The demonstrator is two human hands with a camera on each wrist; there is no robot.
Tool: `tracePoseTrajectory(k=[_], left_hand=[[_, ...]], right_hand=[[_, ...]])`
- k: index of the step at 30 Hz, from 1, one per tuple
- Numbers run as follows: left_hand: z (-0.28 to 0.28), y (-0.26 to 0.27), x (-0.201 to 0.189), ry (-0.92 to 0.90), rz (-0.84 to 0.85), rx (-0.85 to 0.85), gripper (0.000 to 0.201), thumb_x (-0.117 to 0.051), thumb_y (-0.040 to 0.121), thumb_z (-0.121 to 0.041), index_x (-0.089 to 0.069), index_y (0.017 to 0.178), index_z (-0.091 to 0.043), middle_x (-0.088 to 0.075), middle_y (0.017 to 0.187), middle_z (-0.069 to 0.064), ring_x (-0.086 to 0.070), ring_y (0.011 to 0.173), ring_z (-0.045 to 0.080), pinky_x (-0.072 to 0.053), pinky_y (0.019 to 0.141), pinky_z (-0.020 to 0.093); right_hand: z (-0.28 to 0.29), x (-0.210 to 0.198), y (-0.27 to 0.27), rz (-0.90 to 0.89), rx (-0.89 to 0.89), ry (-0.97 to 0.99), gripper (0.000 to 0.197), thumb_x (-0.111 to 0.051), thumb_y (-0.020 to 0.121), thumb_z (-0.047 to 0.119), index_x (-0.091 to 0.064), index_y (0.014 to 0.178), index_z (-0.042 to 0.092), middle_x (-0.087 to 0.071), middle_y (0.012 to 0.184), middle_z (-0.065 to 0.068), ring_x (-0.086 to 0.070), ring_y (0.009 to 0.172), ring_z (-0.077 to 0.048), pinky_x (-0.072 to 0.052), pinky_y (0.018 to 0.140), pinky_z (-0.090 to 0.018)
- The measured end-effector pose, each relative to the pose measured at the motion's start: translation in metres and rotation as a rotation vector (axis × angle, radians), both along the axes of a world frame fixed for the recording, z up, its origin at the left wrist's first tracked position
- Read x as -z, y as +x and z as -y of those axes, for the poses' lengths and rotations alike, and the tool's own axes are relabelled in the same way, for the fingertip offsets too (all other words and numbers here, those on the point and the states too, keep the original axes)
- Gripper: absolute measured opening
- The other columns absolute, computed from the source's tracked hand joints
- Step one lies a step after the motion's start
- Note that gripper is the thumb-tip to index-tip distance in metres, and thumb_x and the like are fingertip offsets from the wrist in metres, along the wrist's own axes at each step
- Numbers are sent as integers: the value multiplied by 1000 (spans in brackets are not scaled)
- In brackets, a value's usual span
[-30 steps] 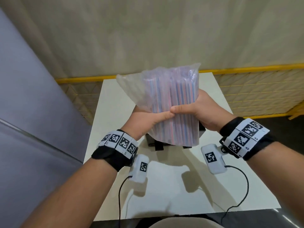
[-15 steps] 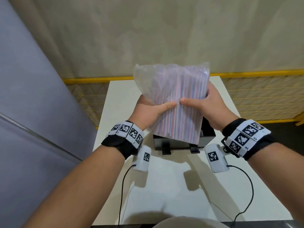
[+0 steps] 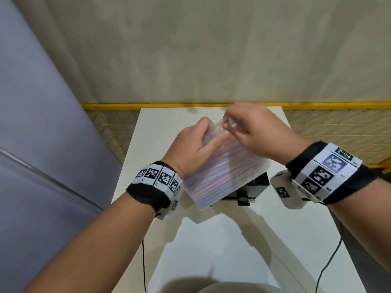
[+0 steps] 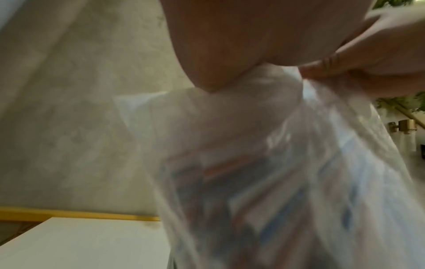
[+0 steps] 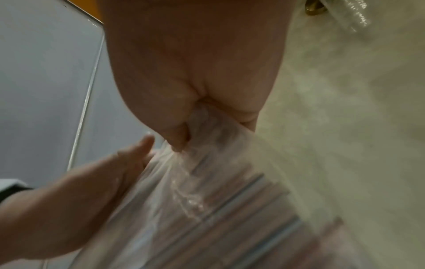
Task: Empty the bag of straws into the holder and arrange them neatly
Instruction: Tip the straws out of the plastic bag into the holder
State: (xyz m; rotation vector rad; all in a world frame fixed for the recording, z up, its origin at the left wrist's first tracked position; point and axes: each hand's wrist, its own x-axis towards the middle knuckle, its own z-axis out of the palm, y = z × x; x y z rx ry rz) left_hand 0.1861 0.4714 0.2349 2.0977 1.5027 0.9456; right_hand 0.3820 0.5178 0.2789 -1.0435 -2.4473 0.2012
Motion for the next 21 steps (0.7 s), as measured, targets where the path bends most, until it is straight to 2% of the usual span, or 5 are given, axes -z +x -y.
tracePoseTrajectory(k=[3, 7, 10, 16, 21], left_hand=[[1, -2, -3, 112, -41, 14, 33, -40, 109, -38, -46, 87, -14, -48, 73, -5, -47, 67, 19, -32, 62, 34], [6, 4, -8, 161, -172, 42, 30, -34, 110, -36, -47, 97, -12, -47, 70, -8, -50, 60, 24, -35, 55, 37], [10, -7, -10, 220, -373, 98, 40, -25, 108, -43, -48, 99, -12, -48, 69, -8, -51, 57, 28, -35, 54, 36], [18, -69, 4, 227, -605, 104, 39, -19, 107, -48, -40, 89, -19, -44, 67, -6, -46, 55, 27, -33, 55, 34], [18, -88, -3, 232, -525, 54, 35, -33, 104, -45, -52, 101, -16, -53, 97, 3, -54, 86, 26, -48, 72, 44]], right_hand=[[8, 1, 6, -37, -27, -106, 8, -59, 97, 26, -60, 100, 19, -56, 92, 6, -52, 83, -17, -39, 70, -31], [18, 3, 2, -68, -61, -207, 40, -47, 95, 55, -62, 98, 17, -61, 88, 3, -55, 80, -15, -44, 70, -31], [14, 3, 19, -77, -15, -56, 44, -41, 102, 44, -57, 77, 11, -52, 66, 6, -48, 64, -17, -36, 61, -35], [23, 5, 44, -73, 17, 18, 38, -45, 102, 39, -62, 79, 15, -51, 70, 13, -47, 63, -15, -37, 60, -29], [27, 1, 50, -66, 48, -50, 16, -50, 104, 18, -57, 90, 13, -55, 83, 2, -48, 73, -21, -43, 66, -39]])
